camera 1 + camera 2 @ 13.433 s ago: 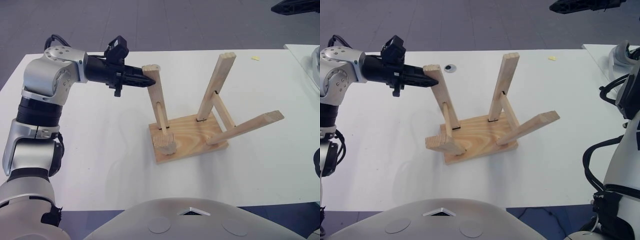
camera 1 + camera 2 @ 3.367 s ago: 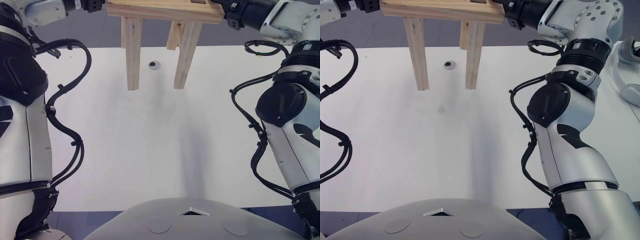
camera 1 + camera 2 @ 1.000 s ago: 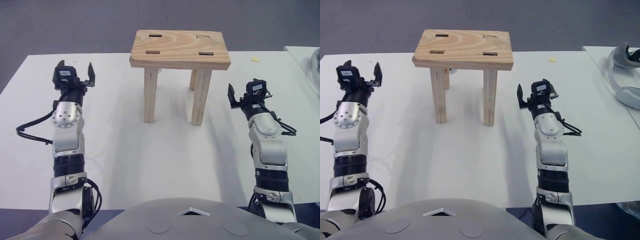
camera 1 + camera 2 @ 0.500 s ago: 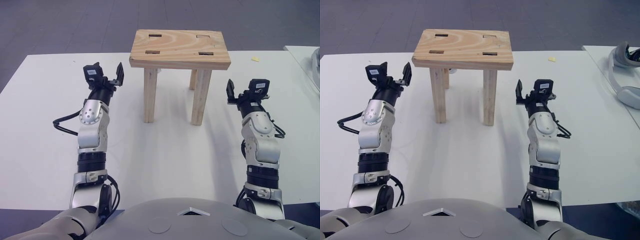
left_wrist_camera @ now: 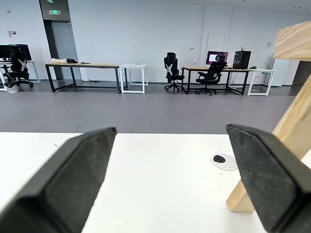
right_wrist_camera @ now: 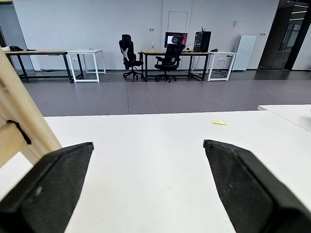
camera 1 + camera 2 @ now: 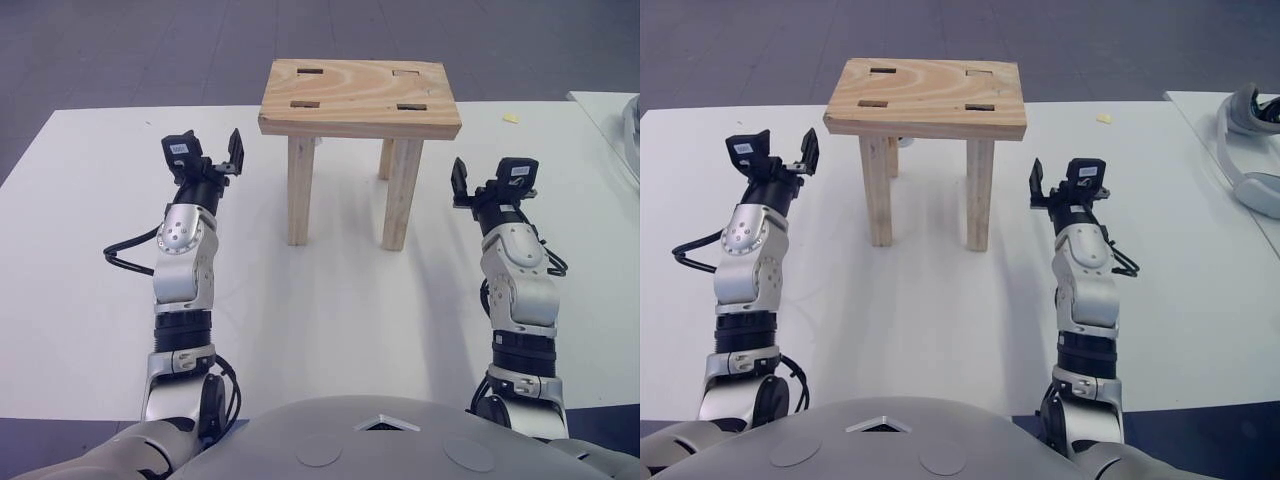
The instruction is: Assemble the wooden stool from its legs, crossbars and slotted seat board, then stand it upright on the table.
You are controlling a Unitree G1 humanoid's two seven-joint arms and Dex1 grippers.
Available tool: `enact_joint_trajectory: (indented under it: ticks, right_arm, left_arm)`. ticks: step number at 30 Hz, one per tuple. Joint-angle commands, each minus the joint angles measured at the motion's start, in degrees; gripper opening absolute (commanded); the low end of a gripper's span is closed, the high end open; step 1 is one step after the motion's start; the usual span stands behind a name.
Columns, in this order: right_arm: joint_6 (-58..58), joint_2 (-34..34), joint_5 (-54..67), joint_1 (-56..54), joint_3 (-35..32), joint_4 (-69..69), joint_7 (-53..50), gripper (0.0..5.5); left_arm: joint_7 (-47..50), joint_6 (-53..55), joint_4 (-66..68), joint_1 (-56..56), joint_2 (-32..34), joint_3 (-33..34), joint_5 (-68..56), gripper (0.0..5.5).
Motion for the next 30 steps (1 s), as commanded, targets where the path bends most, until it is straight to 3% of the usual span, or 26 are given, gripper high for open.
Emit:
enact_joint_trajectory:
  ticks: [1,30]
  right_arm:
    - [0.39,0.4,0.03,-0.97,0.64,-0.04,-0.46,4.23]
    - [1.91,1.94,0.45,4.23,1.56,-2.0,-1.7,4.23]
  left_arm:
    - [-0.19,0.56,-1.02,0.79,-0.11,0.3,-0.49,4.18]
    - [1.83,6.24,-8.27,5.05,-1.92,-0.67,-0.25,4.18]
